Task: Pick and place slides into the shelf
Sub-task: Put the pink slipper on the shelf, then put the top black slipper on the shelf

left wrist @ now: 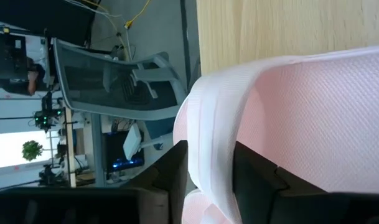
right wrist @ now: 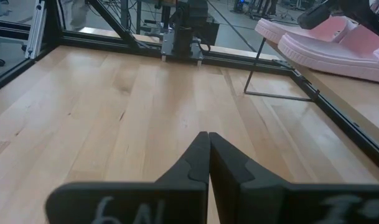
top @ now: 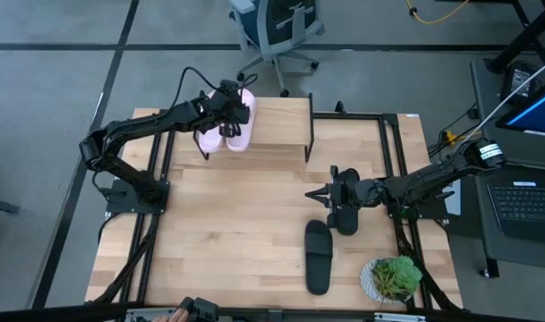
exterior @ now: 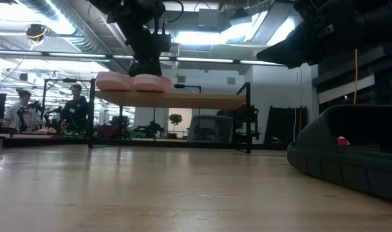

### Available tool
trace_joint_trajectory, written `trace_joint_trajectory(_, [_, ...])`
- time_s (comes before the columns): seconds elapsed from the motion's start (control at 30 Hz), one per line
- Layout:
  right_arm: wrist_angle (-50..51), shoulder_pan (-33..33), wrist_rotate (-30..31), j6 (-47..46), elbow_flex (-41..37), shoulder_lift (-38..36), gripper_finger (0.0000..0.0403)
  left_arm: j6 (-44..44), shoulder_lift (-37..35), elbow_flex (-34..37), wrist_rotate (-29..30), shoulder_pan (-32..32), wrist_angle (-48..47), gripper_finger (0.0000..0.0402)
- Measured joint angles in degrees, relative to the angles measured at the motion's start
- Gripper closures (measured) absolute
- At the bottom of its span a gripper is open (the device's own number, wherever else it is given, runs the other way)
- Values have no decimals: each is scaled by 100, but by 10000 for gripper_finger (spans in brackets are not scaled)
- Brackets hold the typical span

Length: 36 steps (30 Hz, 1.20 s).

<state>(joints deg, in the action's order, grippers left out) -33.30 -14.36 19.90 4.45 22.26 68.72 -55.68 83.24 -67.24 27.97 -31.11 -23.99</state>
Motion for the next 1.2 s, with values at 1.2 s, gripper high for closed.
trace_joint_trajectory(1.2, [63,-1,-2,-101,0,1,393,1,0,0,341,238,-476,288])
